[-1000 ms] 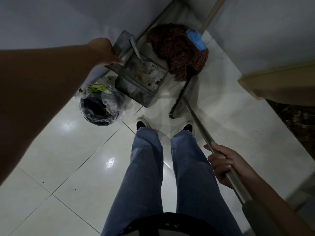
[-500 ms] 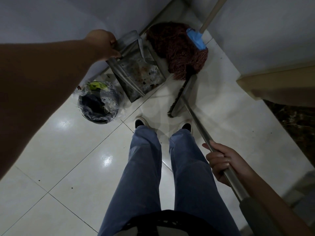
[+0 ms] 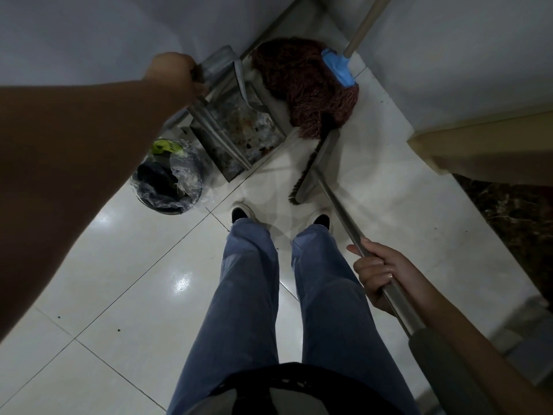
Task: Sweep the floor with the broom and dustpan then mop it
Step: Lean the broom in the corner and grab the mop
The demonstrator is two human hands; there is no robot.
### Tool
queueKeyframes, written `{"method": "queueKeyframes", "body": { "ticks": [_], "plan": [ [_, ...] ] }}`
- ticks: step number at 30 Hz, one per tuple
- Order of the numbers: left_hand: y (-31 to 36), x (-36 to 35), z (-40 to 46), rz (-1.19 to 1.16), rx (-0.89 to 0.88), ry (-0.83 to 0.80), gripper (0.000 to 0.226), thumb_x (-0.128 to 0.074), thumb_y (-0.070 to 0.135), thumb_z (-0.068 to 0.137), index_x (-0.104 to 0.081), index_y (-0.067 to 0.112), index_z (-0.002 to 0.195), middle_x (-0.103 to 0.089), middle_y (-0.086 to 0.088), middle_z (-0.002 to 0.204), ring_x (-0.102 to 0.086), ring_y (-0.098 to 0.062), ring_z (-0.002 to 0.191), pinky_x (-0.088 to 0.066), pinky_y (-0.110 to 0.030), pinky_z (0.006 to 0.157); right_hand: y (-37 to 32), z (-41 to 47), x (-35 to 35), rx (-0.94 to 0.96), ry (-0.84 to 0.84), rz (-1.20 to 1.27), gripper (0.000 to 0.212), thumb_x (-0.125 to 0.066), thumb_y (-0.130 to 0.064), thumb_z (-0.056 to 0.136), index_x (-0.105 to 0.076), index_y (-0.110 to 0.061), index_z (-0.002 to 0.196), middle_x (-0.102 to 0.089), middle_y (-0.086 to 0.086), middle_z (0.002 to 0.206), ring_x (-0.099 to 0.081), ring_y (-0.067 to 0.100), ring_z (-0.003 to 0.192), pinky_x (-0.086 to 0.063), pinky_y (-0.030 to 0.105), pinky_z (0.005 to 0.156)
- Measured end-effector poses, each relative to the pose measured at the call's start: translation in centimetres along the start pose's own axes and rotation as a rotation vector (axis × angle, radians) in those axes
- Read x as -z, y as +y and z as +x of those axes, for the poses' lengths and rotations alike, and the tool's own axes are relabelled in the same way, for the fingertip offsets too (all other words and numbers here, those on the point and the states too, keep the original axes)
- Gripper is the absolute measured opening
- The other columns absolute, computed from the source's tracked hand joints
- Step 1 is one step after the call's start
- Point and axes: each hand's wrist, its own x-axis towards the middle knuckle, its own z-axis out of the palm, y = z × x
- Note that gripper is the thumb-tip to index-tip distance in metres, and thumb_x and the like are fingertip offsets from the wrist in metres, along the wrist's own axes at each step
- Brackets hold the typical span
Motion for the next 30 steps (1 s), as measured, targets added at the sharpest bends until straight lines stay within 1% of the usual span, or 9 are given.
{"method": "queueKeyframes", "body": {
  "ticks": [2, 4, 7, 12, 17, 22, 25, 27, 30],
  "plan": [
    [0.1, 0.2, -0.5, -0.042, 0.01, 0.006, 0.044, -0.052, 0.029, 0.095, -0.052, -0.001, 0.127, -0.054, -0.025, 0.125, -0.049, -0.039, 0.116, -0.04, -0.043, 0.096, 0.1, -0.2, -0.3, -0.011, -0.005, 0.026, 0.087, -0.093, 0.002, 0.012, -0.045, -0.015, 0.083, -0.036, -0.001, 0.035, -0.036, 0.003, 0.02, -0.03, 0.013, 0.02],
    [0.4, 0.6, -1.6, -0.12, 0.021, 0.02, 0.051, -0.048, 0.034, 0.096, -0.045, 0.0, 0.134, -0.048, -0.024, 0.134, -0.045, -0.038, 0.123, -0.037, -0.042, 0.101, 0.4, -0.5, -0.7, -0.018, 0.074, 0.017, 0.056, -0.089, -0.002, 0.049, -0.045, -0.014, 0.083, -0.039, 0.0, 0.038, -0.039, 0.004, 0.023, -0.036, 0.013, 0.024],
    [1.5, 1.4, -4.0, -0.271, -0.032, 0.052, 0.051, -0.045, 0.036, 0.097, -0.043, 0.004, 0.137, -0.048, -0.021, 0.137, -0.046, -0.035, 0.124, -0.037, -0.036, 0.102, 0.5, -0.5, -1.8, 0.077, 0.246, -0.096, 0.024, -0.051, -0.025, 0.095, -0.045, -0.009, 0.077, -0.046, 0.002, 0.044, -0.049, 0.009, 0.031, -0.049, 0.016, 0.036],
    [3.3, 2.0, -9.4, -0.659, -0.025, 0.019, 0.045, -0.036, 0.037, 0.1, -0.057, 0.004, 0.122, -0.059, -0.014, 0.117, -0.053, -0.026, 0.113, -0.037, -0.028, 0.09, 0.3, 0.4, -8.0, 0.189, 0.283, -0.267, 0.039, -0.046, -0.037, 0.097, -0.052, 0.0, 0.086, -0.058, 0.013, 0.055, -0.059, 0.019, 0.045, -0.053, 0.023, 0.04],
    [3.1, 2.5, -14.3, -1.139, 0.161, -0.086, 0.037, -0.034, 0.03, 0.102, -0.058, 0.02, 0.075, -0.066, -0.016, 0.09, -0.062, -0.024, 0.086, -0.046, -0.016, 0.072, 0.1, 2.6, -15.7, 0.237, 0.11, -0.4, 0.055, -0.028, -0.049, 0.099, -0.055, -0.001, 0.104, -0.058, 0.016, 0.08, -0.063, 0.023, 0.076, -0.057, 0.029, 0.056],
    [1.9, 3.5, -16.3, -1.827, 0.062, -0.052, 0.067, -0.007, 0.053, 0.097, -0.045, 0.013, 0.135, -0.049, -0.013, 0.139, -0.041, -0.021, 0.133, -0.029, -0.035, 0.109, 1.9, 4.7, -22.3, 0.27, 0.059, -0.475, 0.075, -0.019, -0.066, 0.092, -0.042, -0.008, 0.134, -0.046, 0.03, 0.132, -0.044, 0.038, 0.13, -0.047, 0.045, 0.09],
    [2.3, 4.1, -15.8, -1.893, 0.012, 0.154, 0.054, -0.01, 0.047, 0.099, -0.049, 0.021, 0.126, -0.057, -0.001, 0.123, -0.055, -0.005, 0.113, -0.034, -0.027, 0.101, 3.6, 6.2, -24.9, 0.259, 0.017, -0.388, 0.082, -0.017, -0.072, 0.088, -0.024, -0.019, 0.149, -0.021, 0.021, 0.155, -0.024, 0.033, 0.143, -0.026, 0.047, 0.111],
    [2.6, 4.4, -15.0, -1.82, 0.078, 0.259, 0.048, -0.016, 0.049, 0.099, -0.055, 0.022, 0.105, -0.058, 0.003, 0.1, -0.058, -0.007, 0.099, -0.039, -0.024, 0.092, 4.4, 7.2, -26.1, 0.256, 0.019, -0.424, 0.085, -0.014, -0.075, 0.085, -0.022, -0.021, 0.15, -0.02, 0.014, 0.156, -0.022, 0.027, 0.144, -0.02, 0.046, 0.115],
    [1.7, 3.9, -13.2, -1.632, 0.061, 0.481, 0.049, -0.016, 0.049, 0.095, -0.051, 0.018, 0.108, -0.06, 0.0, 0.102, -0.057, -0.007, 0.099, -0.042, -0.015, 0.087, 4.6, 8.5, -27.1, 0.282, 0.084, -0.565, 0.083, -0.013, -0.075, 0.086, -0.022, -0.023, 0.15, -0.023, 0.011, 0.156, -0.022, 0.024, 0.144, -0.015, 0.045, 0.117]
  ]
}}
